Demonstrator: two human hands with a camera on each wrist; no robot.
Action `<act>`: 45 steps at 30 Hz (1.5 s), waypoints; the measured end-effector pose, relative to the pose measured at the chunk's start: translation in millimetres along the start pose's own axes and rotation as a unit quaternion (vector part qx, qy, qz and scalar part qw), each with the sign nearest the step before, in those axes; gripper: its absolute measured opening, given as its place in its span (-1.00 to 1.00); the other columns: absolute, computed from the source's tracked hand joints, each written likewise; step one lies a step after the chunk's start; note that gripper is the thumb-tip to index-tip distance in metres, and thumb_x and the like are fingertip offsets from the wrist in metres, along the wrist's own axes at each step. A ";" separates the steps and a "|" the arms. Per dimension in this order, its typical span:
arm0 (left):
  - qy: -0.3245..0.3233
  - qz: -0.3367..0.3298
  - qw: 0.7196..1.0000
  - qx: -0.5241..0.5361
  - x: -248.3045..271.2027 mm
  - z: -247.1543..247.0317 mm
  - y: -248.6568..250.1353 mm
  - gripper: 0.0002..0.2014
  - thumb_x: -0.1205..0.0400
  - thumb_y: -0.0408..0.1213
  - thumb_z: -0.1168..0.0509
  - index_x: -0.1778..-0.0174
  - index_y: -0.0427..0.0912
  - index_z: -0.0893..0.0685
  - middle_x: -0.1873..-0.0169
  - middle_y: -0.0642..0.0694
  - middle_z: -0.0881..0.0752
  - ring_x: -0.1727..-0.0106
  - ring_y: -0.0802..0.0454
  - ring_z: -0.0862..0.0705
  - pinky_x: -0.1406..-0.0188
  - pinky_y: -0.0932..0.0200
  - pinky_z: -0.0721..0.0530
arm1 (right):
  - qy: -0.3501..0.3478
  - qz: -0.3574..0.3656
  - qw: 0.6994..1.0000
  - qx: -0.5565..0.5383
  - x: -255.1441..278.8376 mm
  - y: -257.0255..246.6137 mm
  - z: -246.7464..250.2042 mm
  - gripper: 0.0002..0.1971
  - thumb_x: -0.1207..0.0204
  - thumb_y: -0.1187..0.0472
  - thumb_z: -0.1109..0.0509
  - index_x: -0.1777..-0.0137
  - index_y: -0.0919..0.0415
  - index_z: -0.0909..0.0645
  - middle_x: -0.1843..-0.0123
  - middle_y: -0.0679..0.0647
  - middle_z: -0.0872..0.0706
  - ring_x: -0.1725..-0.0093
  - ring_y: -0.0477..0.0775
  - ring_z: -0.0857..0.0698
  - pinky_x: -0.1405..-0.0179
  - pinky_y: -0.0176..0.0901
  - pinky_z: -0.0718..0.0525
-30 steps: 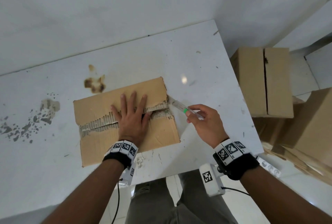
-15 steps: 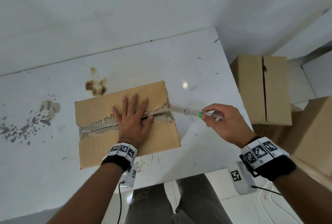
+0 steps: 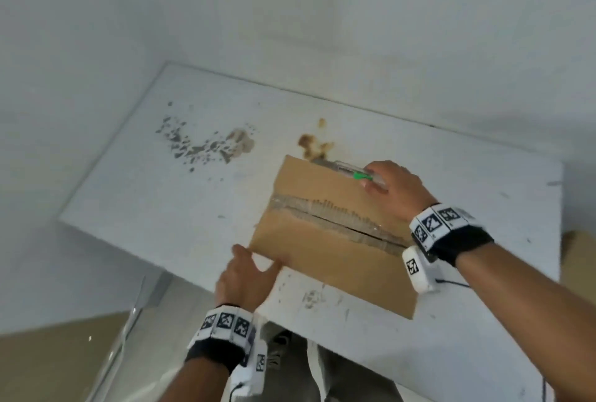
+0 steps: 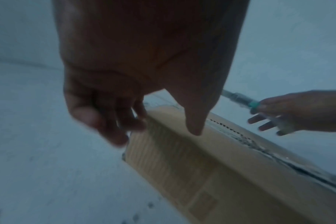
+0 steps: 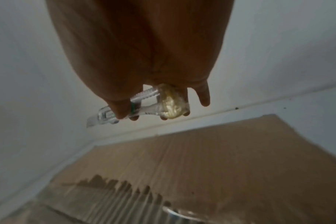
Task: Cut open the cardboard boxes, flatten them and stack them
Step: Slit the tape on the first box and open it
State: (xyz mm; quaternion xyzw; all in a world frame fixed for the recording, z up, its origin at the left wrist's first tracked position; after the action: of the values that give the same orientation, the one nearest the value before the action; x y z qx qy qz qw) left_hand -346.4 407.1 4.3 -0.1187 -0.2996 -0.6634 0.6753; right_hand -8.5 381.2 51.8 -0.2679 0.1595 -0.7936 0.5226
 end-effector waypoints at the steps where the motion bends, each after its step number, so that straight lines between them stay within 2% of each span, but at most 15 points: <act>1: -0.058 0.018 0.997 0.039 2.5 -19.2 -4.0 -0.07 -0.44 0.53 -0.36 -0.40 -0.20 -0.37 -0.29 -0.25 -0.70 -0.25 -0.29 -0.73 -0.17 -0.07 -0.67 | -0.026 -0.013 0.999 0.016 -10.2 -2.4 -9.3 -0.73 -0.76 -0.02 -0.22 -0.32 0.07 -0.56 -0.18 0.08 -0.71 -0.06 0.20 -0.68 -0.21 0.22 -0.62; 4: -0.161 0.058 0.956 0.240 3.6 -56.3 18.0 0.37 -0.11 0.64 -0.48 -0.60 -0.26 -0.18 -0.34 -0.32 -0.65 -0.16 -0.25 -0.76 -0.09 -0.21 -0.83 | -0.031 -0.042 0.998 0.022 -15.6 0.9 -26.5 -0.70 -0.78 -0.05 -0.15 -0.35 0.08 -0.45 0.00 0.12 -0.76 0.15 0.21 -0.71 0.08 0.12 -0.70; 6: -0.133 0.069 0.949 0.278 -14.8 -50.9 36.0 0.47 -0.15 0.48 -0.59 -0.73 -0.23 0.09 -0.45 -0.42 -0.56 -0.22 -0.31 -0.74 -0.12 -0.25 -0.83 | -0.023 -0.069 0.997 0.012 0.5 13.5 -31.7 -0.71 -0.79 -0.05 -0.12 -0.34 0.11 -0.43 0.13 0.09 -0.72 0.26 0.17 -0.69 0.26 0.00 -0.65; 8: -0.088 0.031 0.975 0.204 -37.0 -27.6 56.9 0.58 -0.17 0.40 -0.65 -0.74 -0.12 0.38 -0.64 -0.45 -0.33 -0.50 -0.44 -0.55 -0.40 -0.34 -0.64 | -0.031 -0.110 0.990 -0.085 29.8 32.5 -44.1 -0.79 -0.78 -0.07 -0.16 -0.25 0.01 -0.44 0.18 0.09 -0.73 0.32 0.18 -0.72 0.27 0.03 -0.70; 10: -0.063 -0.050 0.994 0.068 -56.9 -6.7 84.1 0.62 -0.16 0.36 -0.68 -0.74 -0.09 0.44 -0.73 -0.38 -0.11 -0.63 -0.46 -0.34 -0.52 -0.44 -0.47 | -0.058 -0.147 0.951 -0.264 74.5 37.7 -65.8 -0.94 -0.77 0.04 -0.24 -0.13 -0.02 -0.45 0.11 0.22 -0.79 0.33 0.13 -0.78 0.24 0.09 -0.78; 13: -0.104 -0.195 0.962 -0.157 -70.2 -4.2 135.2 0.59 -0.24 0.27 -0.70 -0.75 -0.18 0.44 -0.79 -0.29 0.19 -0.74 -0.43 -0.11 -0.64 -0.49 -0.24 | -0.127 -0.160 0.897 -0.391 138.5 22.9 -100.0 -0.92 -0.77 0.21 -0.26 -0.21 0.11 -0.49 -0.04 0.26 -0.82 0.21 -0.01 -0.81 0.22 -0.20 -0.72; 16: -0.143 -0.243 0.923 -0.261 -72.0 -10.3 160.4 0.55 -0.33 0.16 -0.70 -0.72 -0.26 0.49 -0.77 -0.32 0.33 -0.77 -0.44 0.00 -0.69 -0.51 -0.12 | -0.033 -0.142 0.923 -0.357 159.7 31.8 -87.3 -0.91 -0.72 0.15 -0.37 -0.17 0.03 -0.61 0.12 0.03 -0.82 0.25 0.06 -0.75 0.22 -0.11 -0.74; 18: -0.147 -0.233 0.923 -0.269 -74.2 -11.8 157.3 0.53 -0.37 0.17 -0.67 -0.71 -0.22 0.52 -0.76 -0.28 0.40 -0.79 -0.42 0.09 -0.69 -0.54 -0.04 | 0.040 -0.123 0.955 -0.265 154.2 43.2 -55.1 -0.92 -0.68 0.06 -0.42 -0.12 -0.10 -0.64 0.18 -0.09 -0.79 0.28 0.00 -0.72 0.27 -0.14 -0.74; 21: -0.119 -0.220 0.933 -0.259 -71.8 -17.0 147.0 0.48 -0.40 0.29 -0.58 -0.73 -0.17 0.51 -0.74 -0.21 0.47 -0.79 -0.38 0.22 -0.63 -0.67 0.03 | 0.071 -0.072 0.991 -0.093 126.5 44.4 -10.5 -0.74 -0.63 -0.16 -0.40 -0.17 -0.07 -0.73 0.09 -0.17 -0.78 0.14 -0.09 -0.74 0.16 -0.20 -0.65; 24: -0.092 -0.201 0.934 -0.279 -60.7 -29.4 147.6 0.45 -0.41 0.37 -0.52 -0.74 -0.20 0.47 -0.71 -0.29 0.51 -0.75 -0.51 0.31 -0.52 -0.81 0.07 | 0.017 -0.001 0.992 0.124 84.0 25.2 6.8 -0.59 -0.61 -0.28 -0.24 -0.12 -0.03 -0.75 0.11 -0.01 -0.78 0.06 0.12 -0.74 0.10 -0.11 -0.52; 26: -0.090 -0.187 0.933 -0.293 -55.0 -31.6 148.5 0.46 -0.39 0.37 -0.53 -0.73 -0.18 0.49 -0.70 -0.31 0.52 -0.73 -0.56 0.31 -0.47 -0.86 0.08 | -0.025 0.038 0.978 0.203 61.1 3.2 7.5 -0.61 -0.65 -0.23 -0.26 -0.21 0.00 -0.73 -0.01 0.06 -0.78 -0.08 0.19 -0.69 -0.08 -0.01 -0.49; 31: -0.042 -0.234 0.941 -0.242 -56.2 -22.0 142.6 0.28 -0.50 0.49 -0.28 -0.77 -0.18 0.37 -0.77 -0.31 0.29 -0.73 -0.56 0.01 -0.51 -0.77 -0.18 | -0.103 0.079 0.938 0.321 26.6 -33.2 -12.9 -0.64 -0.68 -0.14 -0.20 -0.19 0.05 -0.69 -0.08 0.09 -0.74 -0.18 0.19 -0.61 -0.21 0.05 -0.46; 37: -0.018 -0.272 0.947 -0.170 -65.8 -22.0 134.7 0.21 -0.37 0.24 -0.47 -0.75 -0.07 0.16 -0.72 -0.21 0.02 -0.63 -0.41 -0.19 -0.50 -0.77 -0.12 | -0.055 0.042 0.964 0.258 11.4 -7.5 14.4 -0.67 -0.66 -0.17 -0.26 -0.17 0.00 -0.71 -0.02 0.07 -0.77 -0.09 0.20 -0.68 -0.10 0.02 -0.49; 42: -0.033 -0.283 0.946 -0.152 -61.5 -18.7 138.8 0.23 -0.36 0.17 -0.52 -0.75 -0.06 0.16 -0.73 -0.20 0.04 -0.68 -0.40 -0.11 -0.54 -0.77 -0.03 | 0.099 -0.080 0.963 0.237 39.8 68.9 85.5 -0.64 -0.68 -0.16 -0.26 -0.07 0.10 -0.71 0.15 0.14 -0.76 0.09 0.28 -0.70 0.12 0.01 -0.45; 45: -0.048 -0.294 0.943 -0.152 -62.1 -15.9 139.4 0.21 -0.41 0.15 -0.51 -0.78 -0.03 0.18 -0.76 -0.19 0.12 -0.74 -0.35 0.02 -0.59 -0.73 0.08 | 0.083 -0.185 0.978 0.045 55.3 94.1 60.1 -0.67 -0.69 -0.16 -0.29 -0.14 0.11 -0.63 0.06 0.17 -0.78 0.04 0.28 -0.73 0.05 0.06 -0.64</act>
State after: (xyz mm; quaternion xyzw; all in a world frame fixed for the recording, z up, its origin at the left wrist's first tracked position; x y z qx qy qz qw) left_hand -203.9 462.1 -10.1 -0.1580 -0.2489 -0.8634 0.4094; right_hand 79.9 294.3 64.4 -0.2021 0.1143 -0.9022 0.3636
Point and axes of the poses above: each hand's wrist, its own x-axis away from the middle knuckle, its own z-axis out of the back of the hand, y = z × x, the point moved 8 cm from there along -x, towards the middle knuckle
